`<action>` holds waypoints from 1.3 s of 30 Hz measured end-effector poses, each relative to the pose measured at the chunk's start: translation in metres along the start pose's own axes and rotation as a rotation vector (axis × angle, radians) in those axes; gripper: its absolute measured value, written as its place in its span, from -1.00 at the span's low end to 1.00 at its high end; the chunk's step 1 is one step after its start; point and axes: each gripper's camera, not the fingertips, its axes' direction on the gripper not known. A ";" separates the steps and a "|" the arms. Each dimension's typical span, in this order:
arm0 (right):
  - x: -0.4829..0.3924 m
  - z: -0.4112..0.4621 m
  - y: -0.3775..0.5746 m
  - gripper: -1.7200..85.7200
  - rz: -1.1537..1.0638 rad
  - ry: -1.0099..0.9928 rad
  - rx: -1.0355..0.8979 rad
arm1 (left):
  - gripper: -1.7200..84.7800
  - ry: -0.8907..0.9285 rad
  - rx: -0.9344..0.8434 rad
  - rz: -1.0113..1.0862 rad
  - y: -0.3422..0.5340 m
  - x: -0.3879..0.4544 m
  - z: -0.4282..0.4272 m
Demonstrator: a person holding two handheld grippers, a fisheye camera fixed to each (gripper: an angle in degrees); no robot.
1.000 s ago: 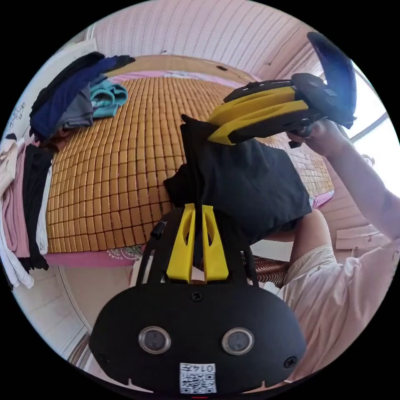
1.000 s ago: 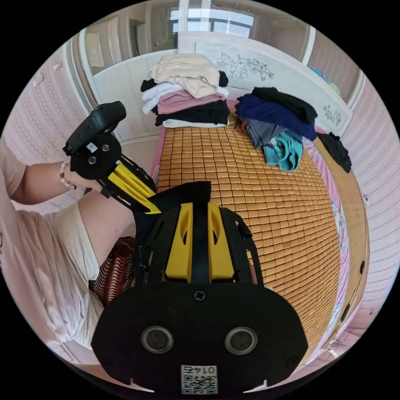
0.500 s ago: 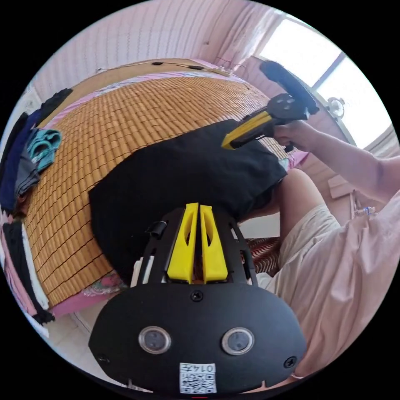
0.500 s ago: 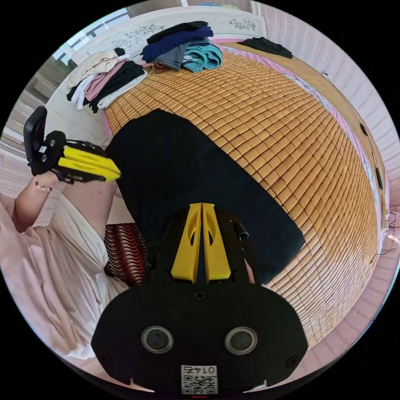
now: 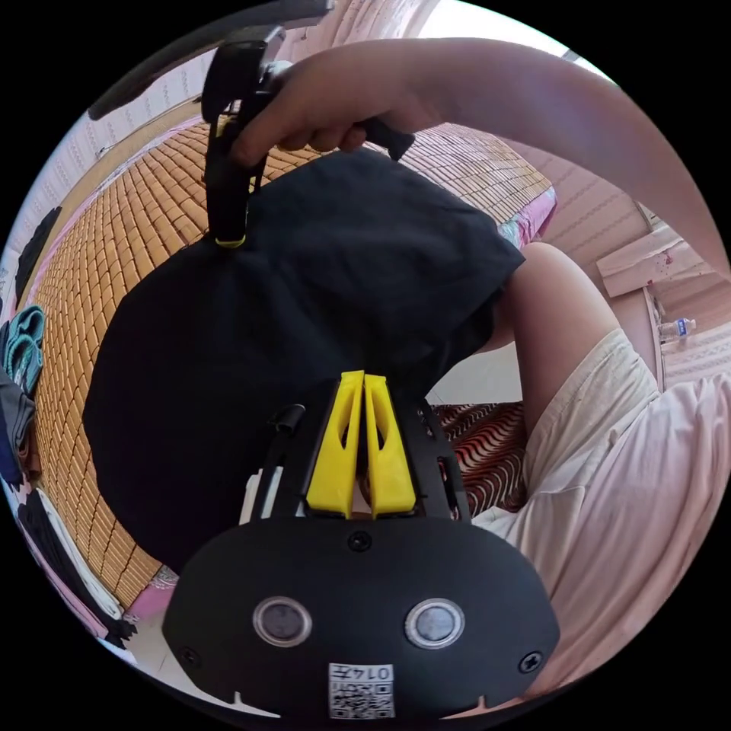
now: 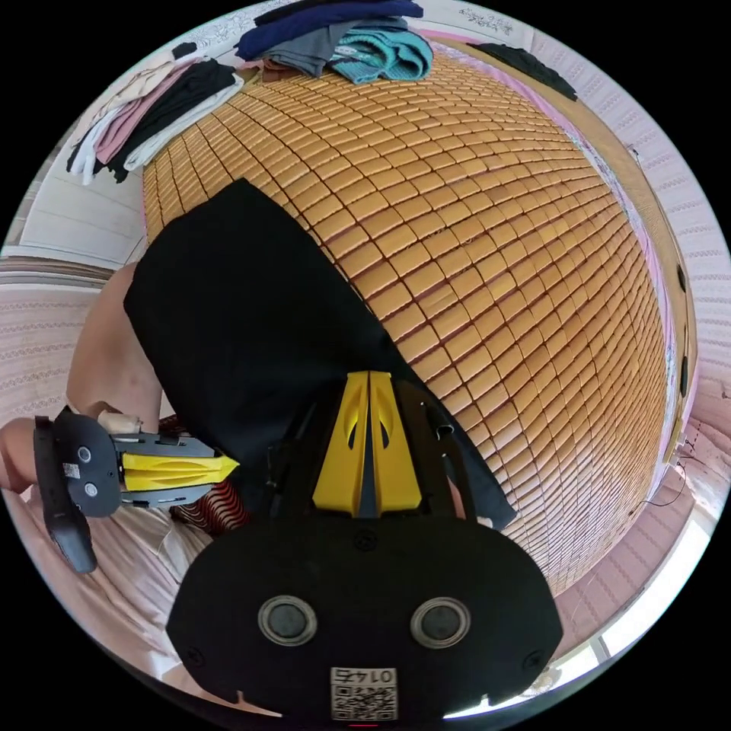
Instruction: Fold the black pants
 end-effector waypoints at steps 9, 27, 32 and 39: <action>0.026 0.012 0.022 -0.97 0.031 0.000 0.028 | -0.98 -0.037 0.003 0.030 -0.009 0.021 0.003; 0.102 0.125 0.477 -0.73 0.793 -0.592 0.309 | -0.64 0.109 0.127 0.381 -0.097 0.141 -0.008; 0.115 0.108 0.524 -0.91 0.731 -0.801 0.629 | -0.61 -0.005 0.062 0.396 -0.128 0.168 0.010; 0.136 0.097 0.614 -0.90 0.797 -0.675 0.946 | -0.92 -0.013 0.157 0.320 -0.123 0.157 -0.021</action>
